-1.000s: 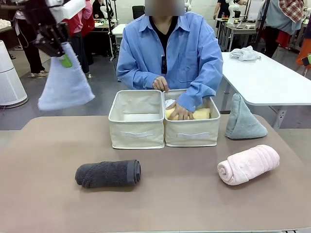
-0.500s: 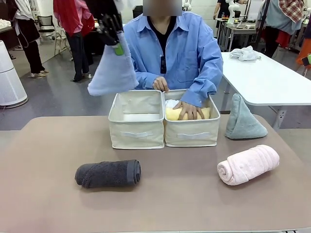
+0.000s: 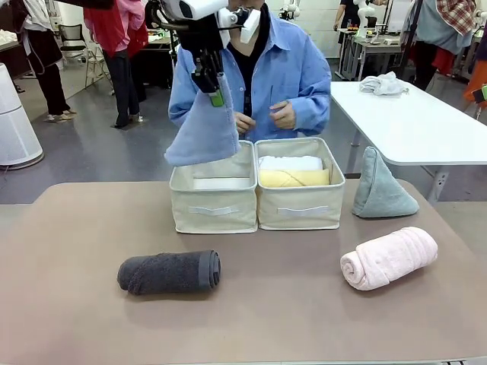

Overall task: Sort the towels based on their folding style.
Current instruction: Pick up one triangle-folded towel and place it in the left Fabric basket.

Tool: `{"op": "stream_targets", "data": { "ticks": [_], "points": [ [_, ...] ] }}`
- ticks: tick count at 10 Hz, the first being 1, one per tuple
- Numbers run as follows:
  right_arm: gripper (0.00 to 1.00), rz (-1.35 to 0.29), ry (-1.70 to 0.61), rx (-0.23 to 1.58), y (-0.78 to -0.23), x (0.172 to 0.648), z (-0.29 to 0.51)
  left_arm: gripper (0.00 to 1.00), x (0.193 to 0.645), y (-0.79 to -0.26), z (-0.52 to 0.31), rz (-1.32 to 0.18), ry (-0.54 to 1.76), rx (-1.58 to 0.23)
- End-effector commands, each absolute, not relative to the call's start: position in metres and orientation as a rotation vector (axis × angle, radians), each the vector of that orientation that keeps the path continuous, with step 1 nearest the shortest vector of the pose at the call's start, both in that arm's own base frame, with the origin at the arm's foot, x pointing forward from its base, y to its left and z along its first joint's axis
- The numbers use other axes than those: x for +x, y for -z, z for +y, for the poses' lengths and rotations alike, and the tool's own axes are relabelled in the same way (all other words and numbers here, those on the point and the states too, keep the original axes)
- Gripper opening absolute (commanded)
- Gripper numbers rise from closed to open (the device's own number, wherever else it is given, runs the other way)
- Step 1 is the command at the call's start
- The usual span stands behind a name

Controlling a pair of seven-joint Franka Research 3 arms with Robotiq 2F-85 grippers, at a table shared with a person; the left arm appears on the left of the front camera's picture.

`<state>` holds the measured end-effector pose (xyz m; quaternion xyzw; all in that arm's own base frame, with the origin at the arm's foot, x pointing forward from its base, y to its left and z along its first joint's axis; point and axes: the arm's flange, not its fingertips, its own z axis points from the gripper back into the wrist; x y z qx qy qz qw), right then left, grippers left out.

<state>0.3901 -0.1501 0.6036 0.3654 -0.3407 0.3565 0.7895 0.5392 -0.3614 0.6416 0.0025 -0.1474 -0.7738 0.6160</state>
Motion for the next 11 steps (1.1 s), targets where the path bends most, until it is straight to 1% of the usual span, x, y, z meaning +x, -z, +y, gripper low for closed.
{"op": "stream_targets", "data": {
  "ticks": [1,4,6,8,11],
  "points": [
    [1.00,-0.741,-0.771,0.797,-0.603,0.390,-0.150,0.16,0.550,-0.650,-0.379,-0.311,1.764,-0.010],
    [1.00,-0.741,-0.771,0.797,-0.603,0.390,-0.150,0.16,0.557,-0.613,-0.383,-0.266,1.756,-0.099],
    [1.00,-0.741,-0.771,0.797,-0.603,0.390,-0.150,0.16,0.559,-0.596,-0.386,-0.297,1.798,-0.138],
    [1.00,-0.741,-0.771,0.797,-0.603,0.390,-0.150,0.16,0.561,-0.582,-0.394,-0.296,1.836,-0.155],
    [1.00,-0.741,-0.771,0.797,-0.603,0.390,-0.150,0.16,0.561,-0.561,-0.400,-0.192,1.868,-0.118]
  ]
}}
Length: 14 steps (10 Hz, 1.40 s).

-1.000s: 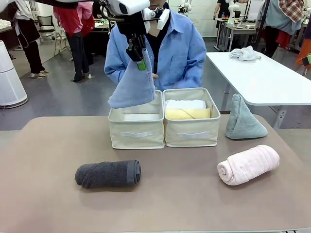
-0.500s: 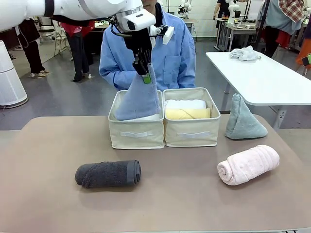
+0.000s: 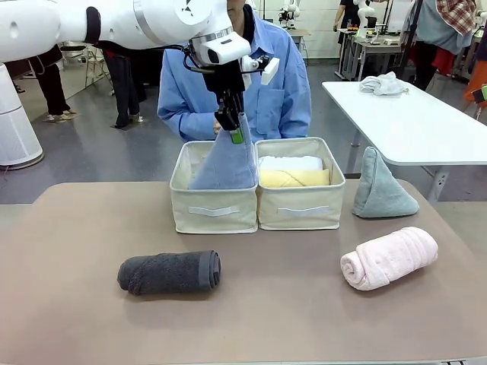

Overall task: Sort the towels based on their folding style.
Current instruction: Pick up one triangle-folded towel and place it in the left Fabric basket.

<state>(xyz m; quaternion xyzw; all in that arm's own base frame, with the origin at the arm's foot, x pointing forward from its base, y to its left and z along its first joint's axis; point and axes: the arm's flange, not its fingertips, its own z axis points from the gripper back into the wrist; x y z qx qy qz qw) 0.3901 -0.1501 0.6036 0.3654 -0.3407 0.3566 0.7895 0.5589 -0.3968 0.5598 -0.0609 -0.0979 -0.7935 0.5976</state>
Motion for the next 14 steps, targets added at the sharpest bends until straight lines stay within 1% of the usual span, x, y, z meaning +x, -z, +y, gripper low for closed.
{"op": "stream_targets", "data": {
  "ticks": [1,3,5,7,9,11,14],
  "points": [
    [1.00,-0.741,-0.771,0.797,-0.603,0.390,-0.150,0.16,0.560,-0.558,-0.398,-0.181,1.868,-0.116],
    [1.00,-0.741,-0.771,0.797,-0.603,0.390,-0.150,0.16,0.558,-0.565,-0.388,-0.168,1.865,-0.063],
    [1.00,-0.741,-0.771,0.797,-0.603,0.390,-0.150,0.16,0.555,-0.555,-0.386,-0.109,1.890,-0.054],
    [1.00,-0.741,-0.771,0.797,-0.603,0.390,-0.150,0.16,0.555,-0.557,-0.386,-0.118,1.906,-0.044],
    [1.00,-0.741,-0.771,0.797,-0.603,0.390,-0.150,0.16,0.560,-0.532,-0.386,-0.144,1.923,-0.105],
    [1.00,-0.741,-0.771,0.797,-0.603,0.390,-0.150,0.16,0.559,-0.507,-0.392,-0.119,1.944,-0.141],
    [1.00,-0.741,-0.771,0.797,-0.603,0.390,-0.150,0.16,0.557,-0.488,-0.402,-0.062,1.956,-0.115]
  ]
}}
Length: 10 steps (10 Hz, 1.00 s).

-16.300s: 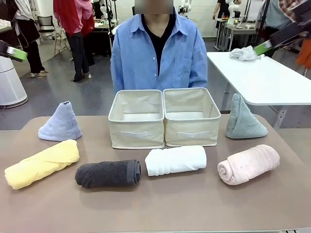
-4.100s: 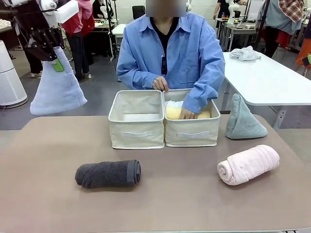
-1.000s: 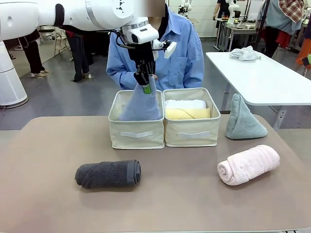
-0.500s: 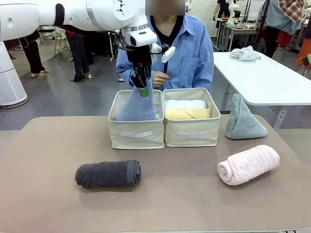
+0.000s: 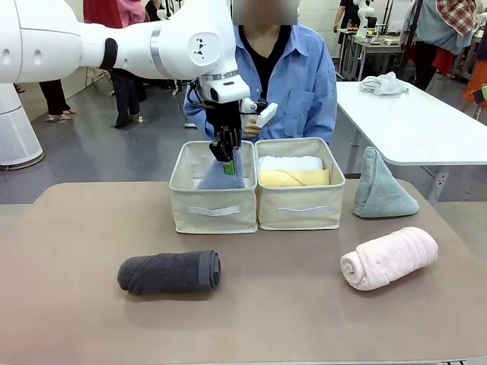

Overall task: Sort the towels based on their folding style.
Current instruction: Pick up one triangle-folded towel and place it in the left Fabric basket.

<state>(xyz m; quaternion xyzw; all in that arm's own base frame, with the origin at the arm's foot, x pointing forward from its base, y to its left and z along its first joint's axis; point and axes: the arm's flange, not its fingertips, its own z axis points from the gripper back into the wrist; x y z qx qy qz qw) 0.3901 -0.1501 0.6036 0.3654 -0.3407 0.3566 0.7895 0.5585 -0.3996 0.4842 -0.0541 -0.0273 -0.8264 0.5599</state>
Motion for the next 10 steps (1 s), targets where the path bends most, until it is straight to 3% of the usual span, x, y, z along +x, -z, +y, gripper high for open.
{"op": "stream_targets", "data": {
  "ticks": [1,2,3,4,5,6,7,10],
  "points": [
    [1.00,-0.741,-0.771,0.797,-0.6029,0.3900,-0.1498,0.16,0.5560,-0.4859,-0.4023,-0.061,1.956,-0.113],
    [1.00,-0.741,-0.771,0.797,-0.6029,0.3900,-0.1498,0.16,0.5557,-0.4864,-0.4019,-0.054,1.942,-0.116],
    [1.00,-0.741,-0.771,0.797,-0.6029,0.3900,-0.1498,0.76,0.5538,-0.4879,-0.4024,-0.057,1.958,-0.118],
    [1.00,-0.741,-0.771,0.797,-0.6029,0.3900,-0.1498,0.76,0.5528,-0.4878,-0.4035,-0.053,1.964,-0.124],
    [1.00,-0.741,-0.771,0.797,-0.6029,0.3900,-0.1498,1.00,0.5525,-0.4877,-0.4038,-0.051,1.968,-0.129],
    [1.00,-0.741,-0.771,0.797,-0.6029,0.3900,-0.1498,0.79,0.5523,-0.4872,-0.4036,-0.048,1.969,-0.134],
    [1.00,-0.741,-0.771,0.797,-0.6029,0.3900,-0.1498,1.00,0.5524,-0.4876,-0.4034,-0.049,1.970,-0.138],
    [1.00,-0.741,-0.771,0.797,-0.6029,0.3900,-0.1498,1.00,0.5534,-0.4891,-0.4012,-0.057,1.965,-0.144]
  ]
}}
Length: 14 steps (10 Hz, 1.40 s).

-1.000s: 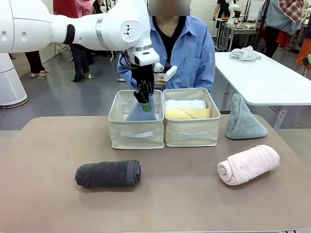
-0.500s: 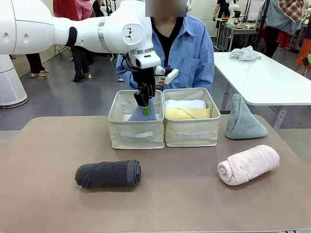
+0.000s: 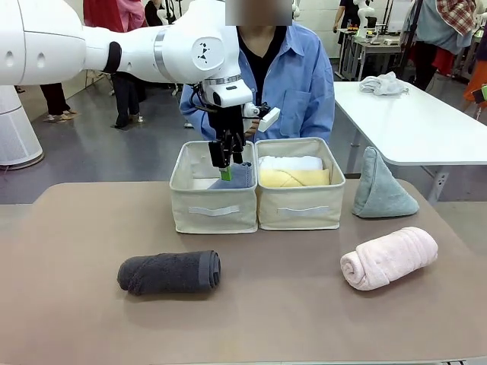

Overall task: Sort the towels based on their folding style.
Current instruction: Pick up one triangle-folded towel and place it in the left Fabric basket.

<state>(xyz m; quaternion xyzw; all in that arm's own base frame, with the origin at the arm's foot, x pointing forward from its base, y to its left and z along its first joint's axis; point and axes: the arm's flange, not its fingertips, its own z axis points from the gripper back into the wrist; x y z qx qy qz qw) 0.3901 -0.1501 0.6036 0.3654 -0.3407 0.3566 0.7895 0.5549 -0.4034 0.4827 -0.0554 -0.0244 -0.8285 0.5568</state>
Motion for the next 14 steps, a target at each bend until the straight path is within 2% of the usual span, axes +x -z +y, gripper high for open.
{"op": "stream_targets", "data": {
  "ticks": [1,4,5,7,9,11,14],
  "points": [
    [1.00,-0.741,-0.771,0.797,-0.603,0.390,-0.150,1.00,0.553,-0.489,-0.401,-0.057,1.968,-0.145],
    [1.00,-0.741,-0.771,0.797,-0.603,0.390,-0.150,1.00,0.553,-0.502,-0.397,-0.080,1.957,-0.127],
    [1.00,-0.741,-0.771,0.797,-0.603,0.390,-0.150,1.00,0.547,-0.535,-0.374,-0.138,1.964,-0.127],
    [1.00,-0.741,-0.771,0.797,-0.603,0.390,-0.150,1.00,0.521,-0.594,-0.285,-0.243,1.955,-0.142],
    [1.00,-0.741,-0.771,0.797,-0.603,0.390,-0.150,1.00,0.482,-0.622,-0.181,-0.365,1.887,-0.148],
    [1.00,-0.741,-0.771,0.797,-0.603,0.390,-0.150,1.00,0.449,-0.633,-0.112,-0.434,1.765,-0.116],
    [1.00,-0.741,-0.771,0.797,-0.603,0.390,-0.150,1.00,0.425,-0.627,-0.057,-0.461,1.642,-0.124]
  ]
}}
